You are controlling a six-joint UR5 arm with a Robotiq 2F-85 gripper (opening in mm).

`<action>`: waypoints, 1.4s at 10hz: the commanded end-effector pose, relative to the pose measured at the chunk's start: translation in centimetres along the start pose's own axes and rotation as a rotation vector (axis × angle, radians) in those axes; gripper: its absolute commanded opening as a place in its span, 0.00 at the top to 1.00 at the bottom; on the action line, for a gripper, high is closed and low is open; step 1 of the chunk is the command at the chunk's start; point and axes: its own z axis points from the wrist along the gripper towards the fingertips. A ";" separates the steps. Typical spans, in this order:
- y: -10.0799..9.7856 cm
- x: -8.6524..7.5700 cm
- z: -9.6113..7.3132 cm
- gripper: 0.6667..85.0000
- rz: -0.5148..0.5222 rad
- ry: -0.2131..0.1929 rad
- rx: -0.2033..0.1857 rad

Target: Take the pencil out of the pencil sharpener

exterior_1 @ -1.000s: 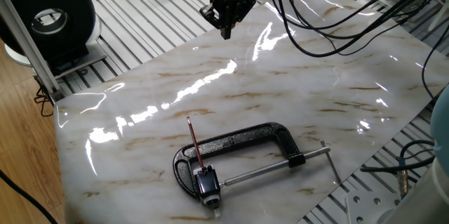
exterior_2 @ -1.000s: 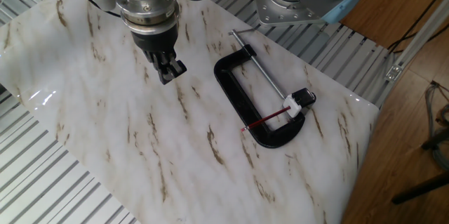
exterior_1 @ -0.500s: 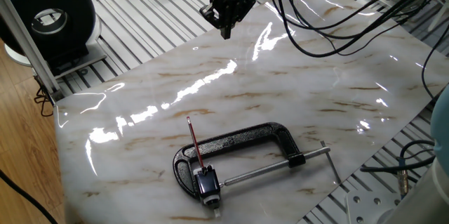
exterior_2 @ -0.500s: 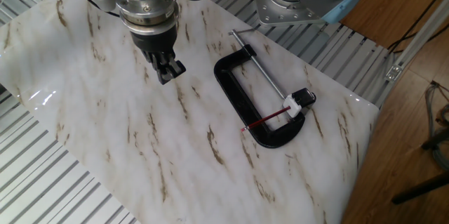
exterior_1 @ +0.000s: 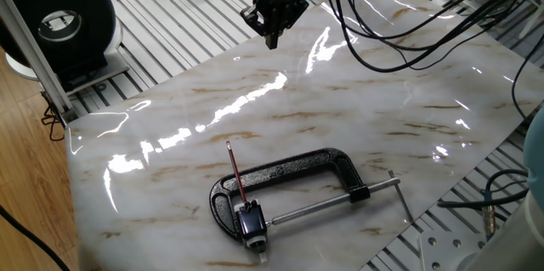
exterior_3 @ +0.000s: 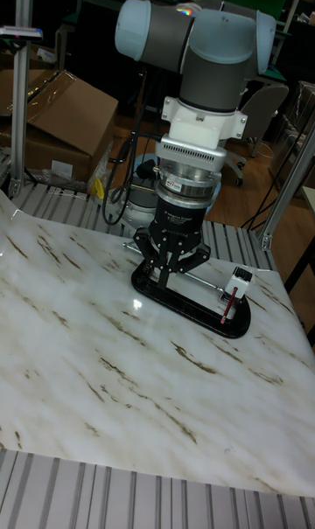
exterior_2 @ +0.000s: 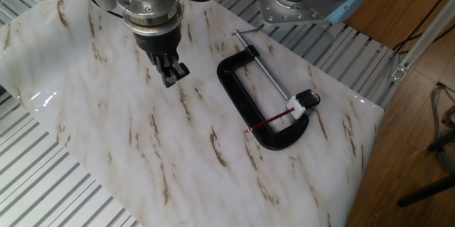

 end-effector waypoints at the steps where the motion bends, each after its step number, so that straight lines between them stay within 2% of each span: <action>1: 0.4 0.4 0.2 1.00 -0.016 0.007 -0.020; 2: -0.1 0.4 0.1 1.00 -0.025 0.007 -0.001; 3: -0.2 0.5 -0.2 1.00 -0.016 0.017 0.000; 5: 0.0 0.4 0.0 1.00 -0.007 0.010 -0.011; 7: 0.0 0.6 -0.1 1.00 -0.006 0.021 -0.004; 10: -0.1 0.5 -0.1 1.00 -0.009 0.015 -0.001; 14: 0.2 0.4 -0.1 1.00 -0.029 0.012 -0.013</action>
